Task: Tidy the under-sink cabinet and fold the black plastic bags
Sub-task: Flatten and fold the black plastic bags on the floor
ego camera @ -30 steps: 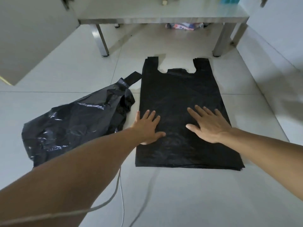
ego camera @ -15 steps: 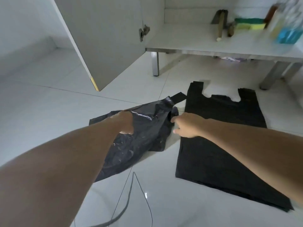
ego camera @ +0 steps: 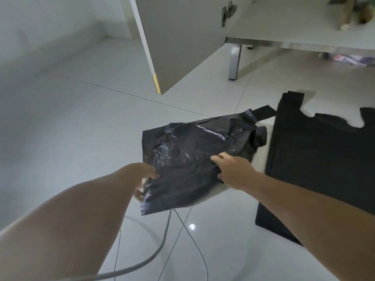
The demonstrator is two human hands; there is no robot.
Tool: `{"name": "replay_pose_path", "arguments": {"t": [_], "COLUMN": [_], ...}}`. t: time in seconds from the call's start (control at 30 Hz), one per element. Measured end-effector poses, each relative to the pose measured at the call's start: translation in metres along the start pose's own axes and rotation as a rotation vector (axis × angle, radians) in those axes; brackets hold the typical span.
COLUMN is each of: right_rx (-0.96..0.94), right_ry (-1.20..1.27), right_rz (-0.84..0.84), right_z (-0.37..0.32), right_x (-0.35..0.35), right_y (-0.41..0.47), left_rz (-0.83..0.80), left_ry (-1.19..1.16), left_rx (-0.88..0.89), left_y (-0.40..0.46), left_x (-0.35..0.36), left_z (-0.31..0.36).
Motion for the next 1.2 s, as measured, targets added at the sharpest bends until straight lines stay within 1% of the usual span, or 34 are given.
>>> {"name": "replay_pose_path", "arguments": {"t": [0.07,0.1,0.2,0.27,0.3,0.37,0.4,0.5,0.6,0.67,0.7,0.73,0.8,0.9,0.97,1.0,1.07,1.13,1.2], "right_rx": [0.015,0.019,0.033,0.056,0.071,0.111,0.14,0.265,0.367,0.362,0.329,0.295,0.255,0.395,0.525,0.584,0.668,0.702,0.706], "right_ry": [0.024,0.046,0.14,0.185,0.197,0.249,0.304,0.578,0.977,1.261,1.303,1.255,1.08,0.863,0.732,0.726,0.822,0.958,1.056], "right_rz": [-0.023,-0.031,-0.055,-0.066,-0.062,-0.025,0.011,0.186,0.37,0.384,0.36,0.339,0.324,0.313,0.396,0.457,0.56,0.722,0.901], "right_z": [0.0,0.0,0.001,0.003,0.005,0.012,0.017,0.045,0.076,0.09,0.095,0.098,0.102,0.125,0.153,0.168,0.197,0.224,0.251], "right_x": [0.009,0.013,0.017,0.015,0.012,-0.002,-0.012,-0.055,-0.111,-0.145,-0.161,-0.176,-0.202,-0.207,-0.209,-0.21,-0.219,-0.237,-0.26], "right_y": [0.003,0.004,0.003,0.001,0.0,-0.002,-0.002,0.0,-0.009,-0.02,-0.025,-0.033,-0.049,-0.06,-0.067,-0.071,-0.083,-0.105,-0.128], "left_rz": [-0.039,-0.015,-0.034,0.051,0.134,0.249,0.263,0.265,0.268,0.252,0.242,0.234,0.201,0.177,0.271,0.365,0.541,0.613,0.67], "left_ry": [-0.204,-0.25,-0.503,-0.536,-0.527,-0.524,-0.514,-0.302,-0.024,0.202,0.329,0.449,0.621,0.753,0.778,0.761,0.658,0.549,0.464], "left_rx": [0.013,0.049,0.079,0.131,0.17,0.307,0.379,0.655,0.909,1.04,1.113,1.186,1.279,1.337,1.351,1.345,1.282,1.195,1.166], "left_y": [0.0,0.002,-0.007,-0.013,-0.015,-0.035,-0.05,-0.085,-0.127,-0.156,-0.17,-0.182,-0.202,-0.227,-0.237,-0.24,-0.242,-0.239,-0.243], "left_x": [0.007,0.006,0.009,-0.002,-0.013,-0.032,-0.036,-0.036,-0.008,0.027,0.047,0.067,0.101,0.137,0.151,0.152,0.144,0.131,0.116], "left_z": [-0.004,-0.003,0.006,0.019,0.03,0.061,0.079,0.138,0.186,0.208,0.216,0.222,0.23,0.235,0.239,0.242,0.25,0.262,0.281]}}
Point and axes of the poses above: each hand's wrist, its own y-axis towards the middle knuckle, its own x-axis out of the palm, z = x × y, the point moved 7 cm from there along y, towards the middle knuckle, and after that the axes turned 4 degrees about -z, right-handed, at the moved point
